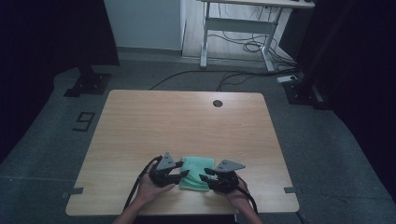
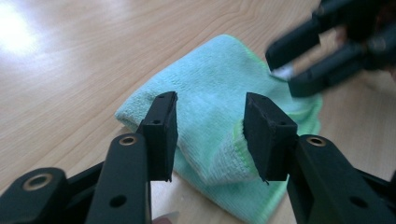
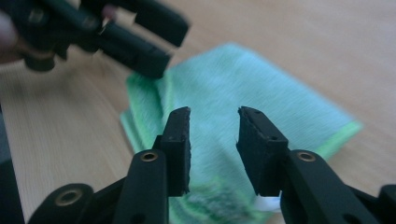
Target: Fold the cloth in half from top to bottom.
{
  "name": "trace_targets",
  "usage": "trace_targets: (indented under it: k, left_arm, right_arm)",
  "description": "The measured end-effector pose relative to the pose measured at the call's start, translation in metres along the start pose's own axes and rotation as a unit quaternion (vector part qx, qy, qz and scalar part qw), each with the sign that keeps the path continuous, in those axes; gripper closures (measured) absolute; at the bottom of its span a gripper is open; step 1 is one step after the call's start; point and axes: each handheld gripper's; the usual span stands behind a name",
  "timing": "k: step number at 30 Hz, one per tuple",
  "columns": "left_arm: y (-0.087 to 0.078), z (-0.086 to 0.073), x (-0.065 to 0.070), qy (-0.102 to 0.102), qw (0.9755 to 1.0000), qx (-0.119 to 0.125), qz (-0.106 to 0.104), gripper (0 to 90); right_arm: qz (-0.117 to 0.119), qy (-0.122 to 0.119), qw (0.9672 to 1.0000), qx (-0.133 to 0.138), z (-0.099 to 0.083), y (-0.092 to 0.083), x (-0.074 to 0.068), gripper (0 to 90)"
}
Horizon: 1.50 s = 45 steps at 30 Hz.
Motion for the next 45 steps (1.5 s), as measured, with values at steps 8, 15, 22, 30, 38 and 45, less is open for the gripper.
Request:
trace_targets:
  k: [8, 15, 22, 30, 38, 45]
  left_arm:
    - [-0.014, 0.0, -0.005, -0.007, 0.9998, 0.019, 0.006, 55.1]
    - [-0.008, 0.006, -0.013, 0.003, 0.9997, 0.004, 0.024, 56.6]
    - [0.01, 0.017, -0.02, 0.016, 0.9991, -0.019, 0.034, 59.0]
    - [0.021, 0.027, -0.033, 0.004, 0.998, -0.041, 0.048, 63.5]
    - [0.027, 0.015, -0.042, -0.01, 0.9963, -0.07, 0.05, 72.0]
    - [0.038, 0.01, -0.047, -0.011, 0.9952, -0.081, 0.054, 76.2]
  right_arm:
    - [0.003, -0.013, 0.9994, -0.032, -0.017, -0.002, -0.009, 64.9]
    - [-0.012, -0.018, 0.999, -0.038, -0.026, -0.008, -0.009, 62.8]
    - [-0.005, -0.015, 0.9998, -0.015, -0.011, -0.013, -0.015, 60.2]
    - [-0.011, -0.003, 0.9999, 0.008, 0.013, 0.005, -0.02, 60.3]
    - [-0.008, -0.014, 0.9995, -0.028, 0.006, 0.029, -0.032, 60.2]
    - [-0.018, -0.037, 0.998, -0.049, -0.006, 0.029, -0.038, 59.5]
Point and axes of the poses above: each handheld gripper's, and its own axes: y roughly forward along the jaws, z roughly out of its top, x roughly to its right, and after that the axes turned 8 degrees about y, right-handed
